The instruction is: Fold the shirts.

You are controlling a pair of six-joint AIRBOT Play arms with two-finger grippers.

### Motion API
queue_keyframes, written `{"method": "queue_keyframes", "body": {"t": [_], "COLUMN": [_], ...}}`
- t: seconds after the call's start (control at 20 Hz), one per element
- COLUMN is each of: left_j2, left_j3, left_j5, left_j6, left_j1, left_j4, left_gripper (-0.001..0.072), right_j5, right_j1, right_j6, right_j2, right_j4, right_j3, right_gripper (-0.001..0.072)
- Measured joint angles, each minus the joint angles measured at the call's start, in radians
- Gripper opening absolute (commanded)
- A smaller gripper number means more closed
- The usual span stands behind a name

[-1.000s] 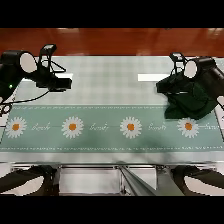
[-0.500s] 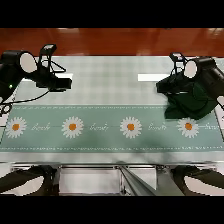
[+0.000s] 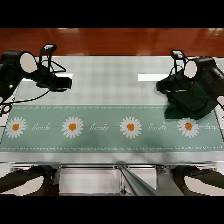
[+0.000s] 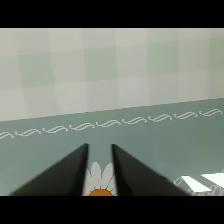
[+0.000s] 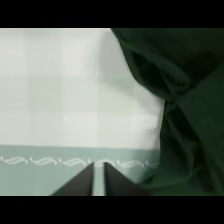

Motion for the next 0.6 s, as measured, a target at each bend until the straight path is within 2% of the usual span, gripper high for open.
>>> {"method": "queue_keyframes", "body": {"t": [0.15,0.3,0.4,0.5,0.6], "left_j2": [0.002,0.045,0.116,0.203,0.286], "left_j3": [0.004,-0.012,-0.069,-0.162,-0.273], "left_j5": [-0.031,-0.085,-0.068,-0.019,0.035], "left_j6": [0.004,0.029,0.037,0.037,0.037], "left_j1": [0.016,0.054,0.080,0.099,0.109], "left_j4": [0.026,0.064,0.066,0.039,-0.023], "left_gripper": [0.0510,0.0510,0.0510,0.0510,0.0510], "right_j5": [-0.048,-0.047,-0.043,-0.045,-0.046], "right_j1": [-0.002,-0.055,-0.139,-0.247,-0.350], "right_j6": [-0.033,-0.047,-0.051,-0.056,-0.087], "right_j2": [0.000,0.000,-0.004,-0.017,-0.045], "right_j4": [-0.054,-0.249,-0.324,-0.324,-0.262], "right_j3": [0.026,0.069,0.083,0.091,0.095], "right_gripper": [0.0416,0.0415,0.0415,0.0415,0.0415]}}
